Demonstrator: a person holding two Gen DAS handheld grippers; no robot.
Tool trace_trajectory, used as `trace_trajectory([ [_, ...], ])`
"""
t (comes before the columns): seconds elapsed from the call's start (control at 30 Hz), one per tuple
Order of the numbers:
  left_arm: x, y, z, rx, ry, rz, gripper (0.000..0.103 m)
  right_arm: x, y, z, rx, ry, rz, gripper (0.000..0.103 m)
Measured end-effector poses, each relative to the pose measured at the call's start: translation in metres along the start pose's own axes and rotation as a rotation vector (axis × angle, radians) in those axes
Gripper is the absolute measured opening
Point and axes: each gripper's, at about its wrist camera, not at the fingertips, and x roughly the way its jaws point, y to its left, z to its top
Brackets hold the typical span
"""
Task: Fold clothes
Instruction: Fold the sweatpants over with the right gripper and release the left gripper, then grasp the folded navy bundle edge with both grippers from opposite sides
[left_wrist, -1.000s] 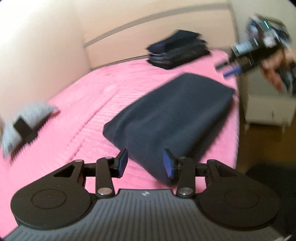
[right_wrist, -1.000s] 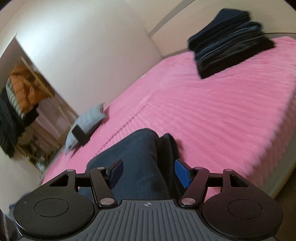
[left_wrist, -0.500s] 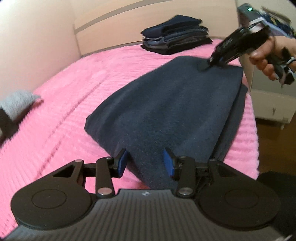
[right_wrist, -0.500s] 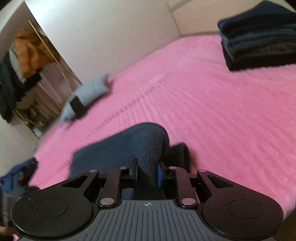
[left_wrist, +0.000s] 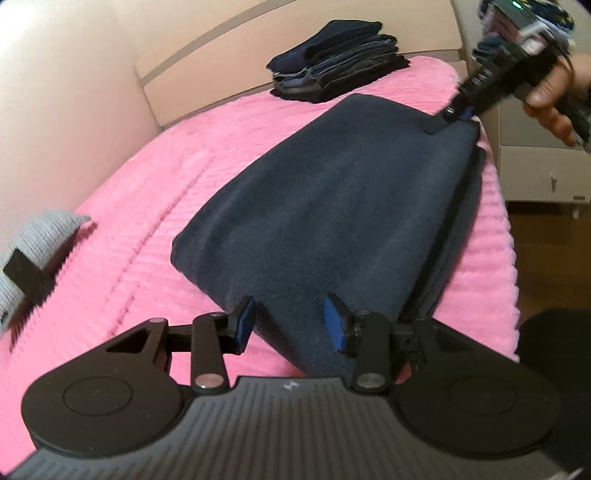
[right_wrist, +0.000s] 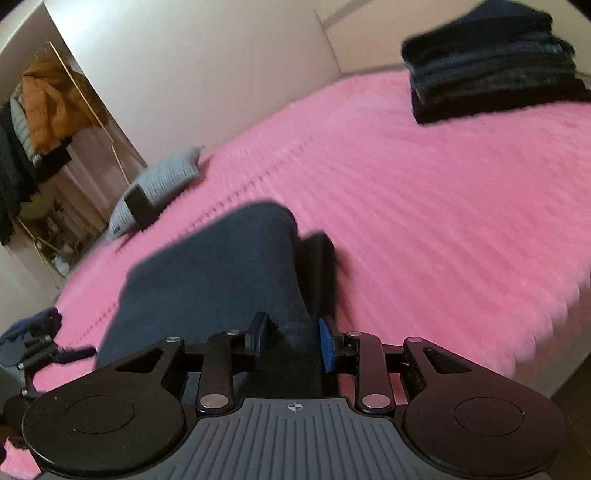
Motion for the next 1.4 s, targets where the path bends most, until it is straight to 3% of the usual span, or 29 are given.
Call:
trace_trajectory([
  [0.2, -0.025, -0.003, 0.004, 0.059, -0.009, 0.066, 0.037, -0.036, 0.039, -0.001, -0.182, -0.073, -0.081, 0.035],
  [0.33, -0.048, -0.007, 0.0, 0.032, -0.076, 0.066, 0.037, -0.056, 0.061, -0.015, -0.243, -0.131, -0.028, 0.035],
  [0.47, -0.042, -0.014, 0.001, -0.028, -0.076, -0.009, 0.037, -0.041, 0.071, -0.028, -0.224, -0.09, 0.054, 0.035],
  [0.57, -0.02, -0.021, -0.003, -0.033, -0.001, -0.025, 0.038, -0.009, 0.068, -0.037, -0.177, 0.02, 0.003, 0.035],
  [0.73, -0.02, -0.013, -0.001, -0.071, 0.009, -0.037, 0.038, -0.007, 0.088, -0.045, -0.259, 0.034, -0.04, 0.037],
  [0.77, -0.02, -0.012, -0.002, -0.071, 0.01, -0.037, 0.039, -0.008, 0.093, -0.046, -0.29, 0.035, -0.047, 0.042],
  [0.83, -0.021, -0.012, -0.003, -0.071, 0.011, -0.036, 0.039, -0.009, 0.104, -0.051, -0.369, 0.032, -0.07, 0.075],
  [0.97, -0.022, -0.015, -0.001, -0.074, 0.015, -0.029, 0.039, -0.009, 0.12, -0.067, -0.532, 0.046, -0.116, 0.075],
  [1.17, -0.022, -0.015, -0.001, -0.06, 0.019, -0.033, 0.039, 0.006, 0.142, -0.097, -0.907, 0.094, -0.206, 0.075],
  [1.4, -0.022, -0.015, -0.001, -0.048, 0.018, -0.035, 0.039, 0.032, 0.158, -0.12, -1.213, 0.145, -0.209, 0.075],
])
